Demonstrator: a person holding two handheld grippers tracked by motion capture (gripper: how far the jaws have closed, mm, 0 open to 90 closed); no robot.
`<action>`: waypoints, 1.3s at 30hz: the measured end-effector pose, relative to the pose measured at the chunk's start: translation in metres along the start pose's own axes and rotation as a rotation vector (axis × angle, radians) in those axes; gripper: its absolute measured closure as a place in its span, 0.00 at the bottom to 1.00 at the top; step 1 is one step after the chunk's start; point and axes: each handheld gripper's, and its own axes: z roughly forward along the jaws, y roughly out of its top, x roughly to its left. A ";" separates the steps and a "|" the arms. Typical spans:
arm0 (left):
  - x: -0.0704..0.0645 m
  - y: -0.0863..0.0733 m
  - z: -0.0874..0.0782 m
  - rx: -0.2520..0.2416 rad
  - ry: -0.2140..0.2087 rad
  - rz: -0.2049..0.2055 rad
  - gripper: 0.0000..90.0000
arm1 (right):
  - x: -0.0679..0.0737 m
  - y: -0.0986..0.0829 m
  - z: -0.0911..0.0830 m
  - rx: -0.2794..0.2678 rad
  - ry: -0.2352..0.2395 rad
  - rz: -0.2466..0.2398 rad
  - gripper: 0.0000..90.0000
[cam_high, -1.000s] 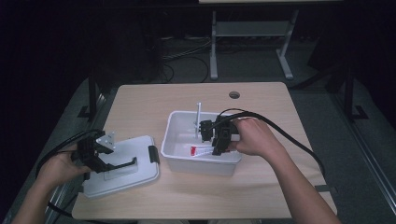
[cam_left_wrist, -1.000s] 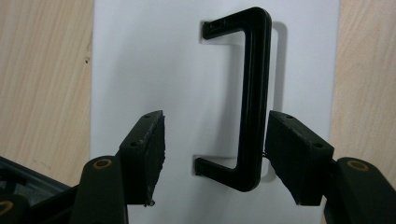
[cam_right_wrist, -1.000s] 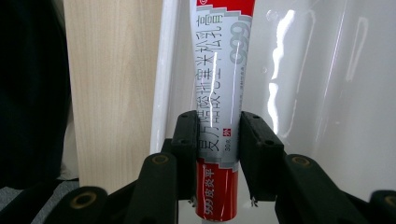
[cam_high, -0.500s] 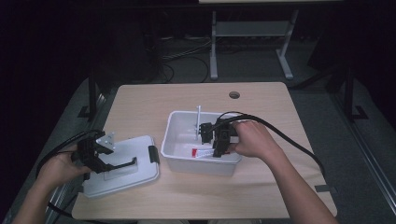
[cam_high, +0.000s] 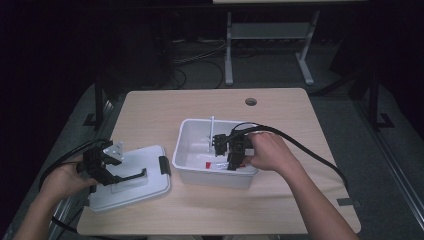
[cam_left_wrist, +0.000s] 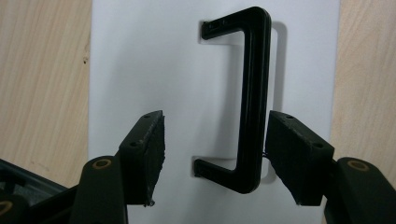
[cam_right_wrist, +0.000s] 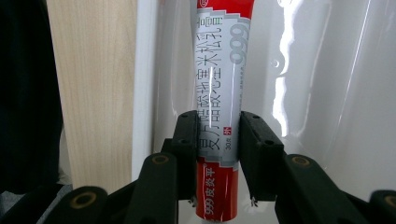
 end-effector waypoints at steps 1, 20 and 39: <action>0.000 0.000 0.000 -0.001 0.000 -0.001 0.42 | 0.000 0.000 0.001 0.000 0.001 0.000 0.76; 0.000 0.002 0.002 0.002 -0.003 0.004 0.41 | -0.005 -0.004 0.015 0.009 0.016 0.018 0.76; 0.000 0.001 0.003 0.001 -0.002 0.005 0.41 | -0.010 -0.005 0.026 0.016 0.029 0.032 0.76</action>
